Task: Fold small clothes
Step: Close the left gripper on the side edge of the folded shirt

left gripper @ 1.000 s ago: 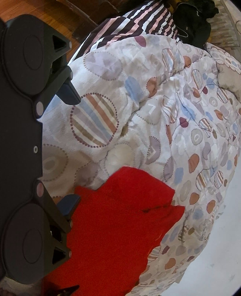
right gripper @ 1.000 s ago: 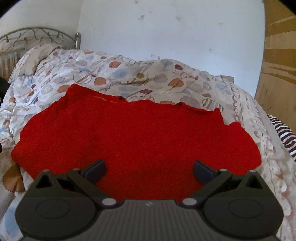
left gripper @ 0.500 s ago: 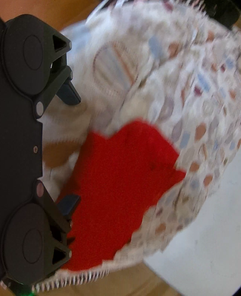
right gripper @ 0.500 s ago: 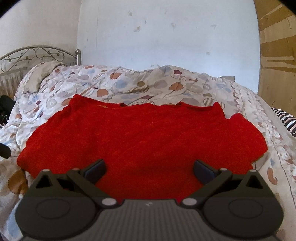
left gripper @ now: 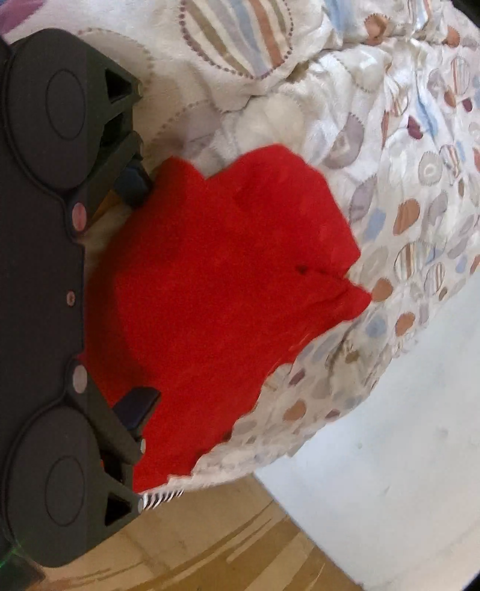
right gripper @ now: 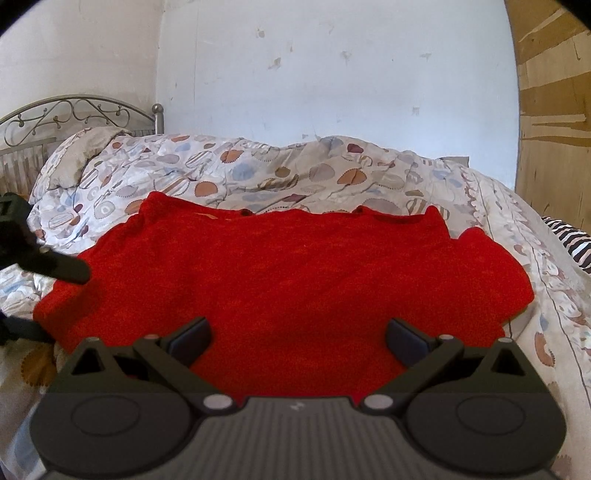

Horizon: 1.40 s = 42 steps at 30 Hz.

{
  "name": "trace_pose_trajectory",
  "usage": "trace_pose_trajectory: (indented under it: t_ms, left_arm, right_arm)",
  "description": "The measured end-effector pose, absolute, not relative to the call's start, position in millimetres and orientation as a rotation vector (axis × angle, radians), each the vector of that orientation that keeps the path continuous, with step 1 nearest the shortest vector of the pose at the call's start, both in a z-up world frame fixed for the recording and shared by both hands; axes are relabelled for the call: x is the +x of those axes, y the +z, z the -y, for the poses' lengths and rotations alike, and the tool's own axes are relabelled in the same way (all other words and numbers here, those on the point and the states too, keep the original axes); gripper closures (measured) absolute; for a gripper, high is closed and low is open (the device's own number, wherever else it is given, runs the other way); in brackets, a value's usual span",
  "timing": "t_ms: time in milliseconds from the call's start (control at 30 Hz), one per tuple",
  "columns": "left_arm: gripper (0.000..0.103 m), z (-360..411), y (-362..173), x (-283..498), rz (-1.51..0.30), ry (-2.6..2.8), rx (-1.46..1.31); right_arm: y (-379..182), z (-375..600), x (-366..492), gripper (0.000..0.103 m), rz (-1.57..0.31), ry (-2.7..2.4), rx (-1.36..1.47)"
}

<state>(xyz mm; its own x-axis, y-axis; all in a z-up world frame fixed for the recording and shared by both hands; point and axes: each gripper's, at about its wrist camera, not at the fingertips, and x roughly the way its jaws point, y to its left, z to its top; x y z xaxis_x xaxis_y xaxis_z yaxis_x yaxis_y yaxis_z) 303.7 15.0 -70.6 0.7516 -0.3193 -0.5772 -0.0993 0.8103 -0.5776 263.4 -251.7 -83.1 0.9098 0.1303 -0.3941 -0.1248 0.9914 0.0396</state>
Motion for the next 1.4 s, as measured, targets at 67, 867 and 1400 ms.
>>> trace_pose_trajectory:
  t_ms: [67,867,1400]
  left_arm:
    - [0.006,-20,-77,308,-0.699,-0.101,-0.654]
    - [0.031,-44,-94,331,-0.608,-0.051,-0.692]
    - [0.072,-41,-73,335,-0.662,-0.031,-0.64]
  right_arm:
    - [-83,252,263,0.0,-0.407,0.132,0.014]
    - [-82,251,263,0.0,-0.399,0.132,0.015]
    - [-82,253,262,0.0,-0.396,0.133,0.017]
